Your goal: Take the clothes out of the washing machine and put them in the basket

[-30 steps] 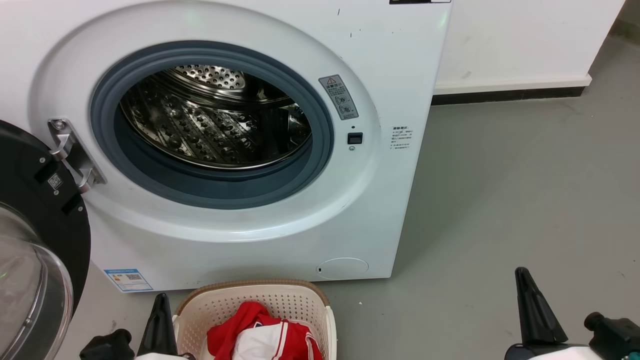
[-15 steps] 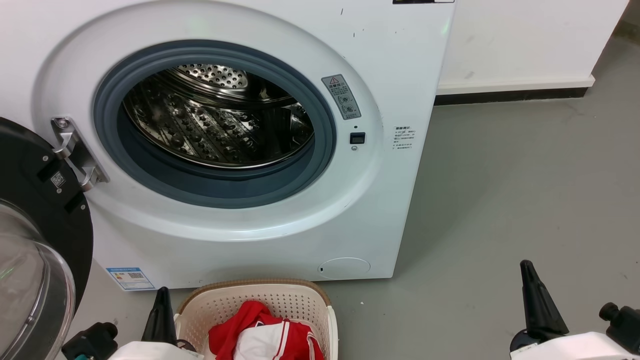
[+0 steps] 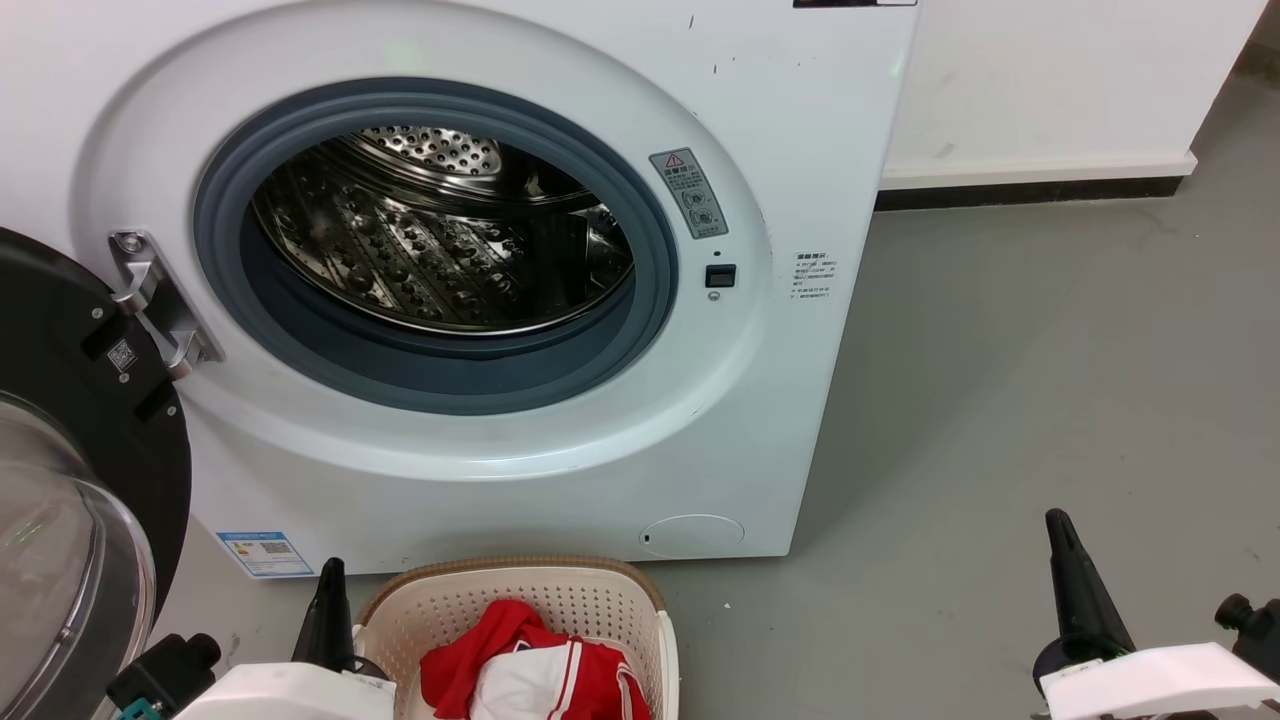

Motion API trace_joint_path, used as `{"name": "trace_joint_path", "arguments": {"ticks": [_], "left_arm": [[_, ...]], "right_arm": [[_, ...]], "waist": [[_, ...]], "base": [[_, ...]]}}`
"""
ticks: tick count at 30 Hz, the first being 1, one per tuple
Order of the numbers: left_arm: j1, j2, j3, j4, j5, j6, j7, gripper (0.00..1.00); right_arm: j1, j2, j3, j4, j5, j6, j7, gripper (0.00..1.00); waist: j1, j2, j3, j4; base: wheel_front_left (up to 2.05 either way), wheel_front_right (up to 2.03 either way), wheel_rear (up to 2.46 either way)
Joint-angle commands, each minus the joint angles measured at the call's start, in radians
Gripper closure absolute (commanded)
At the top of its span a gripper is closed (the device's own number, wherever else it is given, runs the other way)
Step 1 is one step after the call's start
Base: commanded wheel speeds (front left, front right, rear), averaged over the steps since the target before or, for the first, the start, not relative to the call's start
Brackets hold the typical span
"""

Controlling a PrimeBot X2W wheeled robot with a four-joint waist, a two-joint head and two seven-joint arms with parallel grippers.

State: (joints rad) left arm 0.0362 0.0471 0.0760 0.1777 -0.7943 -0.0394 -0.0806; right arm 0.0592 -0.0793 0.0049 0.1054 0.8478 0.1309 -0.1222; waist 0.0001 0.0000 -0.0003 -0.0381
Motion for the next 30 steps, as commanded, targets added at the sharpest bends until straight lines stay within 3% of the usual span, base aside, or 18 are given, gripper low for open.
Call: {"name": "trace_joint_path", "arguments": {"ticks": [1, 30], "left_arm": [[-0.025, 0.003, 0.006, -0.006, -0.038, -0.007, 0.01, 1.0], [-0.081, 0.003, 0.02, 0.025, -0.373, -0.045, 0.09, 1.0]], "right_arm": [[-0.03, -0.009, -0.004, -0.003, 0.04, 0.0, 0.008, 1.0], [-0.092, -0.011, -0.029, 0.057, 0.372, 0.0, 0.087, 1.0]], "waist": [[-0.0001, 0.0, 0.0, 0.001], [-0.0001, 0.0, 0.001, 0.014]], "base": [[0.0, 0.0, 0.0], [0.0, 0.0, 0.0]]}}
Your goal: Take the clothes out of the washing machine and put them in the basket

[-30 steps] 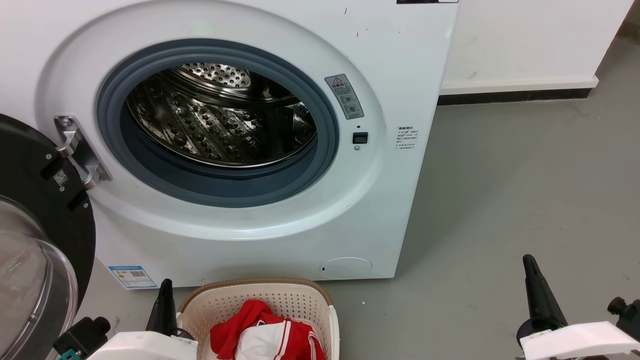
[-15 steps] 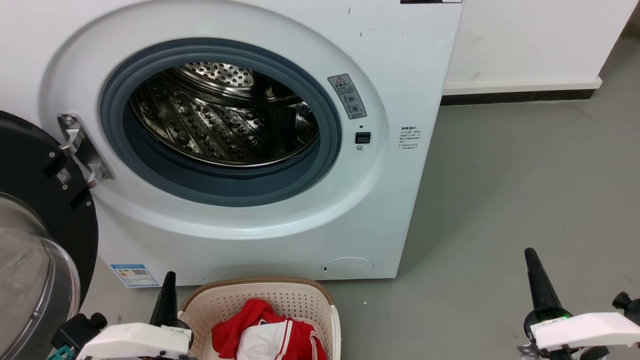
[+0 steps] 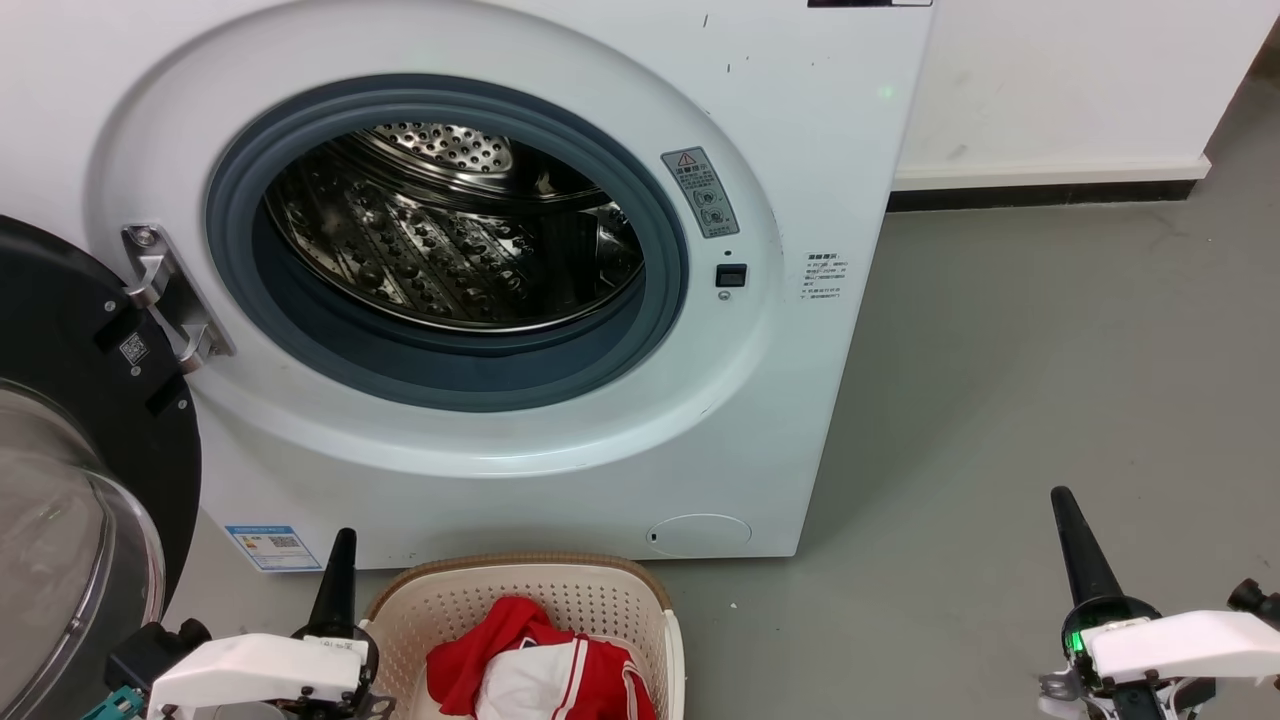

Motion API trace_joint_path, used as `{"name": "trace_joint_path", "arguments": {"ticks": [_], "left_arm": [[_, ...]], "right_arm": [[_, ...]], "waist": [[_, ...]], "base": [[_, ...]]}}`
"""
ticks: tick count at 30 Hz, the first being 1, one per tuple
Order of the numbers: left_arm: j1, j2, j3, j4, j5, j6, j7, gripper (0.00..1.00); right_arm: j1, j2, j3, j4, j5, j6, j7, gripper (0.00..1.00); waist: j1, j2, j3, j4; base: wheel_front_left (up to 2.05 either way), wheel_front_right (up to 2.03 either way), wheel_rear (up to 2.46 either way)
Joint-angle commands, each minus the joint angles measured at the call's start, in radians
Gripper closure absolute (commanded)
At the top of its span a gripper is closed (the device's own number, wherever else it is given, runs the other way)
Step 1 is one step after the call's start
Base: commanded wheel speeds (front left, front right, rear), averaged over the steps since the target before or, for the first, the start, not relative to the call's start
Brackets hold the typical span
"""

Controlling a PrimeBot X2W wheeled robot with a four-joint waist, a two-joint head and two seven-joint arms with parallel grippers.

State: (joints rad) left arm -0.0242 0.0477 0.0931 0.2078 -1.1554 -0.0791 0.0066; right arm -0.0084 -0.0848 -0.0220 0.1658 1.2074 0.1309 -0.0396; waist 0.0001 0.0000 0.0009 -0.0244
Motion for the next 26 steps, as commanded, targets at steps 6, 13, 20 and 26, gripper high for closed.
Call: {"name": "trace_joint_path", "arguments": {"ticks": [6, 13, 20, 26], "left_arm": [[-0.031, 0.003, 0.006, 0.001, -0.073, -0.012, 0.017, 1.0], [-0.042, 0.003, 0.009, 0.008, -0.141, -0.021, 0.034, 1.0], [-0.052, 0.003, 0.012, 0.014, -0.205, -0.028, 0.05, 1.0], [-0.06, 0.003, 0.014, 0.019, -0.257, -0.032, 0.062, 1.0]], "right_arm": [[-0.036, -0.005, -0.008, 0.007, 0.072, 0.0, 0.019, 1.0], [-0.047, -0.004, -0.015, 0.02, 0.138, 0.0, 0.037, 1.0], [-0.059, -0.003, -0.022, 0.032, 0.199, 0.0, 0.053, 1.0], [-0.068, -0.002, -0.027, 0.042, 0.249, 0.0, 0.068, 1.0]], "waist": [[-0.0001, 0.0, 0.0, 0.003], [-0.0001, 0.0, 0.001, 0.006], [-0.0001, 0.0, 0.001, 0.009], [-0.0001, 0.0, 0.001, 0.012]], "base": [[0.0, 0.0, 0.0], [0.0, 0.0, 0.0], [0.0, 0.0, 0.0], [0.0, 0.0, 0.0]]}}
